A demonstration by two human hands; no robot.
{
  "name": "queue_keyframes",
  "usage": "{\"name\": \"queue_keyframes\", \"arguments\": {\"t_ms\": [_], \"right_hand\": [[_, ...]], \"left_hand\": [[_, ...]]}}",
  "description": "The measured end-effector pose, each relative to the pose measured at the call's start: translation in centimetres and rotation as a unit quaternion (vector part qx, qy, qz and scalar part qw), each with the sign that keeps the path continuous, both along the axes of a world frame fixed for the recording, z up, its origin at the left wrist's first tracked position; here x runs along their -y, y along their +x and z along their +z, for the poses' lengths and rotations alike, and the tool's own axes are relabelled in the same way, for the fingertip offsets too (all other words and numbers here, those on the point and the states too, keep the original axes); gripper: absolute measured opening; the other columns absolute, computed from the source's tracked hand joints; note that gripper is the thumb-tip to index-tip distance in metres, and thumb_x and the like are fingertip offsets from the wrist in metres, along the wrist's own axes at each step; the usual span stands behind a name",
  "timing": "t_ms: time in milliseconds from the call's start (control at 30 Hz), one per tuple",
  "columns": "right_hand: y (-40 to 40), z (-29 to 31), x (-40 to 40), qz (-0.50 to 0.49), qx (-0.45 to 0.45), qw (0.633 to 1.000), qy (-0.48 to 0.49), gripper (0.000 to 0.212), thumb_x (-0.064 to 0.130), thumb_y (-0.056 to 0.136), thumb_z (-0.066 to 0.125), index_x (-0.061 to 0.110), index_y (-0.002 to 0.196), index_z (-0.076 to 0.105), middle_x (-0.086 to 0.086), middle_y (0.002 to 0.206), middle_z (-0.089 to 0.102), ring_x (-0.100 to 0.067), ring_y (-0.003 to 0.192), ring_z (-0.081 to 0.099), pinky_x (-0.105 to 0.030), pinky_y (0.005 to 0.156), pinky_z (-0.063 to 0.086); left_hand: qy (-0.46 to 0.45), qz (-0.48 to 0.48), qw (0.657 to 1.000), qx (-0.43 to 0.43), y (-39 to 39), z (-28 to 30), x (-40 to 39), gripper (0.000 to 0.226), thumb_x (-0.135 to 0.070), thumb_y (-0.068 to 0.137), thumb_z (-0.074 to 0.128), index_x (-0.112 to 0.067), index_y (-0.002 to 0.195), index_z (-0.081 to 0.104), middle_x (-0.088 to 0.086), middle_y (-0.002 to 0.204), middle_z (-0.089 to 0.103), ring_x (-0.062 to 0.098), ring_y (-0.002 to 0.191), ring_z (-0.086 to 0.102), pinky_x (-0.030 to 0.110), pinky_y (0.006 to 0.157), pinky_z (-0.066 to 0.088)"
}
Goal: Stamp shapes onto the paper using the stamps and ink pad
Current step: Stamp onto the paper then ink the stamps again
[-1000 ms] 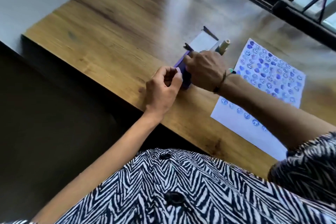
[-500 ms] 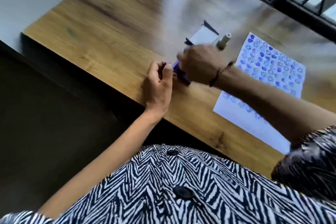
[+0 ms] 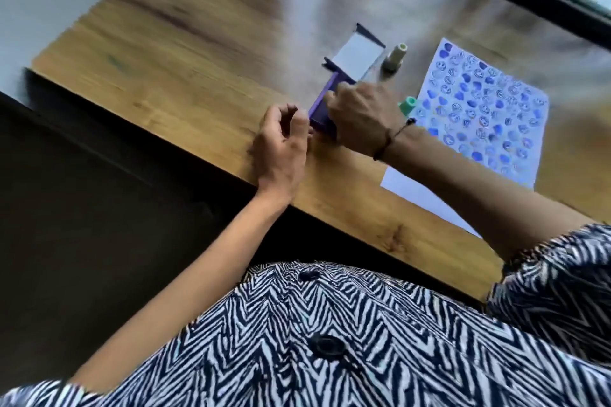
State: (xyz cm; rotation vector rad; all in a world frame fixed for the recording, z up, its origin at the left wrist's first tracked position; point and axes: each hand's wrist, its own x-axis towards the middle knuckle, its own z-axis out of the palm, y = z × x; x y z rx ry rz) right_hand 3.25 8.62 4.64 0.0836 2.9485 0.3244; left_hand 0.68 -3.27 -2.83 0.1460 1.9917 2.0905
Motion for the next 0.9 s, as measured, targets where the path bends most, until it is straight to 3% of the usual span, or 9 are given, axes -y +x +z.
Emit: {"name": "queue_keyframes", "arguments": {"t_ms": [100,200,267,333,433,500,600,733,900], "right_hand": [[0.8,-0.2,-0.5,-0.020,-0.008,0.999,-0.026,0.012,0.012,0.086,0.046,0.002,0.090,0.052,-0.022,0.093,0.063,-0.040,0.081,0.061,-0.033,0.055,0.032],[2.5,0.9,-1.1,-0.097,-0.111,0.976,-0.160,0.015,0.016,0.087,0.047,0.002,0.086,0.054,-0.023,0.094,0.064,-0.040,0.081,0.059,-0.034,0.056,0.031],[5.1,1.7,-1.8,-0.165,-0.225,0.923,-0.265,0.017,0.020,0.084,0.054,0.004,0.080,0.059,-0.021,0.083,0.066,-0.036,0.072,0.058,-0.037,0.056,0.036],[8.6,2.2,-3.0,-0.245,-0.290,0.861,-0.338,0.015,0.020,0.079,0.062,0.006,0.077,0.065,-0.013,0.069,0.068,-0.017,0.055,0.055,-0.034,0.057,0.044],[14.8,2.4,-5.4,-0.372,-0.334,0.729,-0.467,0.009,0.016,0.076,0.070,0.010,0.081,0.067,0.006,0.062,0.065,0.002,0.045,0.053,-0.022,0.043,0.046],[18.5,2.0,-6.8,-0.428,-0.379,0.657,-0.492,0.006,0.011,0.074,0.070,0.011,0.079,0.066,0.012,0.055,0.066,0.001,0.043,0.052,-0.017,0.037,0.042],[23.2,1.3,-7.9,-0.487,-0.453,0.589,-0.459,0.006,0.012,0.071,0.065,0.018,0.070,0.065,0.014,0.051,0.067,-0.001,0.035,0.047,-0.014,0.035,0.037],[26.3,-0.6,-7.2,-0.531,-0.469,0.591,-0.386,0.011,0.010,0.082,0.054,0.011,0.079,0.065,0.009,0.069,0.069,0.001,0.049,0.057,-0.019,0.042,0.046],[26.4,-2.1,-5.7,-0.569,-0.434,0.619,-0.324,0.011,0.009,0.083,0.054,0.007,0.082,0.065,-0.002,0.075,0.069,-0.024,0.065,0.065,-0.042,0.056,0.059]], "left_hand": [[-0.022,-0.005,1.000,-0.021,0.4,0.5,-0.2,0.014,-0.041,0.074,0.054,-0.028,0.075,0.056,-0.018,0.059,0.064,0.021,0.063,0.057,0.059,0.074,0.052],[-0.052,-0.050,0.994,-0.079,1.4,1.3,0.1,0.016,-0.042,0.076,0.050,-0.028,0.081,0.055,-0.012,0.067,0.063,0.021,0.064,0.059,0.046,0.072,0.052],[-0.080,-0.121,0.980,-0.135,2.8,2.1,-0.1,0.021,-0.043,0.078,0.047,-0.026,0.088,0.055,0.003,0.079,0.067,0.026,0.070,0.062,0.040,0.071,0.050],[-0.098,-0.218,0.952,-0.193,4.5,2.7,-0.5,0.030,-0.040,0.080,0.045,-0.016,0.094,0.056,0.010,0.088,0.069,0.029,0.074,0.064,0.038,0.071,0.051],[-0.120,-0.380,0.873,-0.282,7.0,3.5,-2.2,0.035,-0.032,0.083,0.046,-0.002,0.100,0.058,0.014,0.095,0.069,0.027,0.081,0.064,0.036,0.077,0.048],[-0.127,-0.460,0.815,-0.328,8.3,3.8,-3.4,0.034,-0.028,0.085,0.045,-0.001,0.101,0.058,0.016,0.098,0.068,0.028,0.088,0.063,0.036,0.082,0.046],[-0.125,-0.535,0.742,-0.384,10.2,4.1,-5.7,0.032,-0.028,0.089,0.045,-0.003,0.106,0.056,0.016,0.104,0.067,0.028,0.097,0.062,0.040,0.086,0.043],[-0.122,-0.579,0.689,-0.419,12.0,4.2,-7.9,0.036,-0.033,0.092,0.041,-0.004,0.112,0.051,0.014,0.109,0.066,0.026,0.100,0.060,0.035,0.086,0.040],[-0.140,-0.599,0.650,-0.447,12.7,3.8,-8.9,0.030,-0.029,0.093,0.045,-0.004,0.111,0.049,0.015,0.108,0.065,0.027,0.101,0.059,0.039,0.086,0.043]]}}
